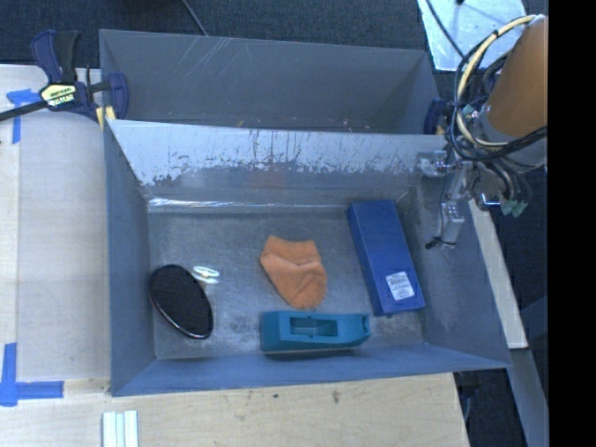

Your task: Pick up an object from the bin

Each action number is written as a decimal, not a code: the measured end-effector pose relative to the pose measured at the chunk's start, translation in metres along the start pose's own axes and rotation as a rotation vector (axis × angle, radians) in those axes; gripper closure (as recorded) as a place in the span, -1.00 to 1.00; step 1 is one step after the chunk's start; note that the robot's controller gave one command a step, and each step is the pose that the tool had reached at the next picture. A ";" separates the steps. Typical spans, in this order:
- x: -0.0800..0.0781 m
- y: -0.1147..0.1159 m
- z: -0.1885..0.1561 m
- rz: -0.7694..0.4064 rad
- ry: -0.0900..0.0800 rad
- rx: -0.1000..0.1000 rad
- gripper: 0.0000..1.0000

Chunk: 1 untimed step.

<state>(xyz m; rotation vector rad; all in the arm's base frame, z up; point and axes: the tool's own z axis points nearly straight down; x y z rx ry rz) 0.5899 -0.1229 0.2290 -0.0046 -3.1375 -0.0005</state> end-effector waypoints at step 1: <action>-0.002 0.000 -0.005 -0.003 -0.008 0.001 -1.00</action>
Offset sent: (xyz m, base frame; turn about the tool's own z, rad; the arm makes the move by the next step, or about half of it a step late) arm 0.0095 0.0485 -0.1079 0.1324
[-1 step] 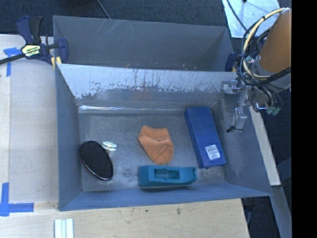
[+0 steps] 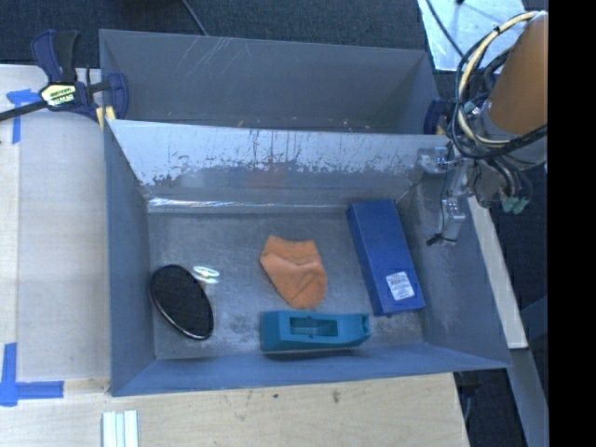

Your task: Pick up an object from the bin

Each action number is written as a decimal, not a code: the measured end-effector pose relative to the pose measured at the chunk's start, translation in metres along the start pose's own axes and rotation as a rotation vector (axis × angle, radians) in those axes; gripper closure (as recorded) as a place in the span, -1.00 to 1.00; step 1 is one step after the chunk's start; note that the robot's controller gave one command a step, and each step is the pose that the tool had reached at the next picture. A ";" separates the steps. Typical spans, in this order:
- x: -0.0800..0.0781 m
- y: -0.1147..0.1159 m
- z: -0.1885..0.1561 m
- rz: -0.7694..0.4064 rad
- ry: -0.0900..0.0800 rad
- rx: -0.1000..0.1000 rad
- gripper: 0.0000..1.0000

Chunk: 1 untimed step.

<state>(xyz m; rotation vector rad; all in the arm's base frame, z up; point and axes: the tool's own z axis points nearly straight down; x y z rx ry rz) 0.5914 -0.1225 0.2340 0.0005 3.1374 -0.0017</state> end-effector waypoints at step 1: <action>-0.005 0.020 0.048 0.064 -0.006 0.001 -1.00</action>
Offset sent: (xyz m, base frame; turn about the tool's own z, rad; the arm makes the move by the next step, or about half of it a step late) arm 0.0005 0.0634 -0.0811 0.0505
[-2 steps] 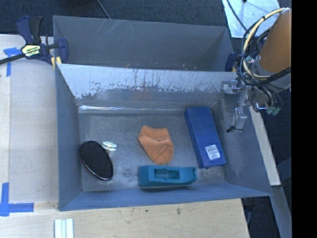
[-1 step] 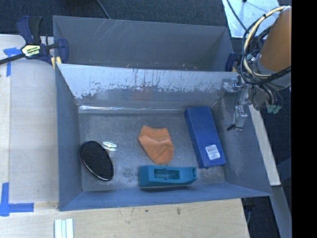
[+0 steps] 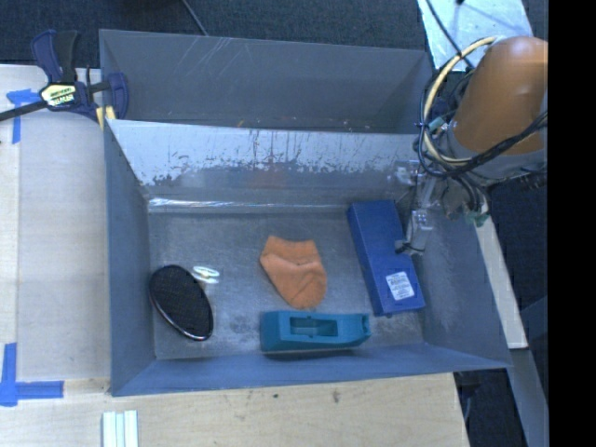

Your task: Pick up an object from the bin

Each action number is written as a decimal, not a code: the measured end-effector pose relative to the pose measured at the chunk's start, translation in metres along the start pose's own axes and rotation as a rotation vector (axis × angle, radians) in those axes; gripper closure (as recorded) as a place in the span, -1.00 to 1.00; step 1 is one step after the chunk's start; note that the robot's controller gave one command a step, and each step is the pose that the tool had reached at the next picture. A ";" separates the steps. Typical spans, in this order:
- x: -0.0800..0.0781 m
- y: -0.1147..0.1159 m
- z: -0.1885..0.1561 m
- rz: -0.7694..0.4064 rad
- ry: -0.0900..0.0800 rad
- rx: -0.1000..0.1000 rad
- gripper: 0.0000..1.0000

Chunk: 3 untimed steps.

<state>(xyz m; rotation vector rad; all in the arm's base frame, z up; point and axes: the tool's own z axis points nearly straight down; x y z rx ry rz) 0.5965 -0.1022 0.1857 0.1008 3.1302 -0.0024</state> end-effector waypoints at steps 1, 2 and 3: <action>0.007 0.036 0.031 -0.006 0.011 -0.001 -1.00; 0.006 0.047 0.075 -0.025 0.003 -0.001 -1.00; -0.006 0.084 0.101 0.031 0.007 -0.001 -1.00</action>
Offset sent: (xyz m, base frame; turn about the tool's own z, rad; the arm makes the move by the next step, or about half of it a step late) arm -0.0046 0.0507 -0.0860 -0.0297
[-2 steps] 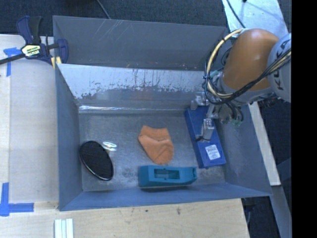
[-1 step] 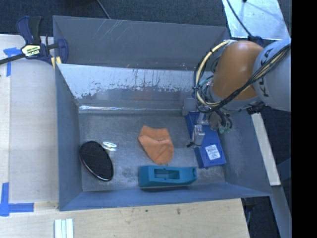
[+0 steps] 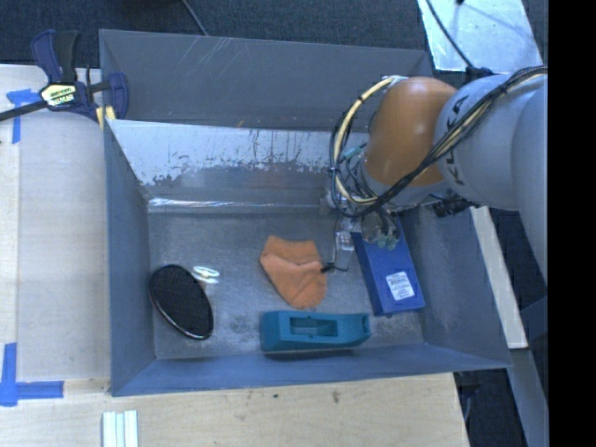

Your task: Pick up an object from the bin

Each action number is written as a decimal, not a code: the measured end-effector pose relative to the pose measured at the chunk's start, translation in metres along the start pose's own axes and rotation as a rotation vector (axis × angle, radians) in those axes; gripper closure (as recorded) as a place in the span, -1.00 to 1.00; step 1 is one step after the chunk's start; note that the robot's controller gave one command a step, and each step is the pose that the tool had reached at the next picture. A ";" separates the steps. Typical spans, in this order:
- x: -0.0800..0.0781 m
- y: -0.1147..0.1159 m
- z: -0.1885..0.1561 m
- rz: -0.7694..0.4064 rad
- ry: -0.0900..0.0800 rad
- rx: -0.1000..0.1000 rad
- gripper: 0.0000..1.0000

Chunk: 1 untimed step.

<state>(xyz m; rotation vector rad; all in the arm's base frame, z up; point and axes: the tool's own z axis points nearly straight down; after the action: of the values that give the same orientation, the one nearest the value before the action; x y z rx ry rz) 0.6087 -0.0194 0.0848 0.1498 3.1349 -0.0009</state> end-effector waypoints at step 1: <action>0.001 0.035 0.010 -0.076 0.001 -0.001 -1.00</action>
Offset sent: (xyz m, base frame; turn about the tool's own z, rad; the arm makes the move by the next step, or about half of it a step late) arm -0.0378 0.0561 -0.0148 -0.2300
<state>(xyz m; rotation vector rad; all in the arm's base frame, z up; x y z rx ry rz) 0.6109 0.0159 0.0745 0.0312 3.1394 0.0001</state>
